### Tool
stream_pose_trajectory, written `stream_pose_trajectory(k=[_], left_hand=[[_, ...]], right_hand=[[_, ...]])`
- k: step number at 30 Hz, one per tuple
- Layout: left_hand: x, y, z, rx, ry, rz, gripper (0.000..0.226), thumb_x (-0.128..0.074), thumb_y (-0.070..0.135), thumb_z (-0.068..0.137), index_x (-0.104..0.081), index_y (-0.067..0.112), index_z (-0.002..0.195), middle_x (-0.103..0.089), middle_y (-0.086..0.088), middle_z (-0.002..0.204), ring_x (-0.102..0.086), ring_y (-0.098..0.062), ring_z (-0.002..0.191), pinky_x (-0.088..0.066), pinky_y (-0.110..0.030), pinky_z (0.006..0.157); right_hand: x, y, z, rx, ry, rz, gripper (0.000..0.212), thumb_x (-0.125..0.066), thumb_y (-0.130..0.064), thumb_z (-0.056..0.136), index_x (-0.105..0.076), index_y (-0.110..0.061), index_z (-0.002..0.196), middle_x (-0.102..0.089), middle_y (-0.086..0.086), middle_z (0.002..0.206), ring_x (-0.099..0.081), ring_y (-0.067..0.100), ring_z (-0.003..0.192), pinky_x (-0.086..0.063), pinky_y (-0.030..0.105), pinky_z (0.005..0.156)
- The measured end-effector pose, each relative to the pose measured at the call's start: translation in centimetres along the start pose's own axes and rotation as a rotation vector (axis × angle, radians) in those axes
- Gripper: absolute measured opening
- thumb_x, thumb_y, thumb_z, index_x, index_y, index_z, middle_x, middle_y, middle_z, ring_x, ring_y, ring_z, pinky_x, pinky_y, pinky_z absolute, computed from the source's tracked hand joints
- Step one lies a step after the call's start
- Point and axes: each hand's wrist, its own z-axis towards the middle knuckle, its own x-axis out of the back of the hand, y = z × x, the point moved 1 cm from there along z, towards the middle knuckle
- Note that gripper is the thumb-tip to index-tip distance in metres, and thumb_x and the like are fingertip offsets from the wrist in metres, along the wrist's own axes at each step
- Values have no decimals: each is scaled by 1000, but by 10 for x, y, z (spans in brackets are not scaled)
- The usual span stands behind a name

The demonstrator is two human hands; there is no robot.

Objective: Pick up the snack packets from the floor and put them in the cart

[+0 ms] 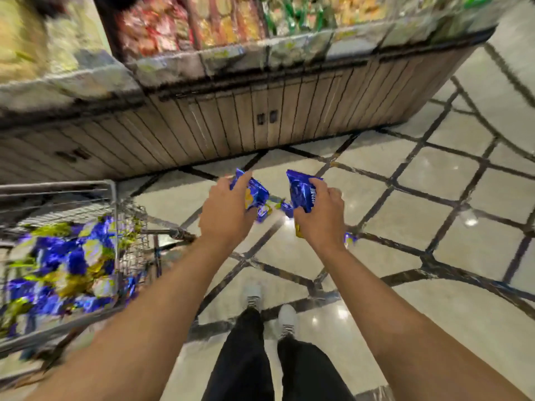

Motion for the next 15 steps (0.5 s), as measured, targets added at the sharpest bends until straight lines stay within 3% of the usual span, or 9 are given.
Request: stream_pose_trajectory(k=[8,12,15], left_hand=[[69,-116,-134,404,237,-139,72,-67,39,85,-30,32,146,-48,-9,121,-48,-31,113,-48,-44,87],[105,-181,-193,534,323,-135,75,-68,41,85,-27,33,148,-46,-9,120,-48,-30,111,-48,-42,84],[131,-232,-233,598,370,-134,75,-67,41,85,-26,34,148,-47,-8,118,-49,-30,107,-49,-42,82]], right_hand=[[-53,-134,-74,293,-221,39,64,-70,-19,77,-45,-27,136,-46,5,122,-46,24,110,-41,32,80],[-105,-197,-135,404,-325,52,66,-70,-20,76,-43,-30,135,-44,5,124,-46,25,114,-47,41,90],[-144,-242,-185,473,-381,34,66,-70,-21,75,-45,-28,136,-45,6,124,-46,25,115,-44,36,91]])
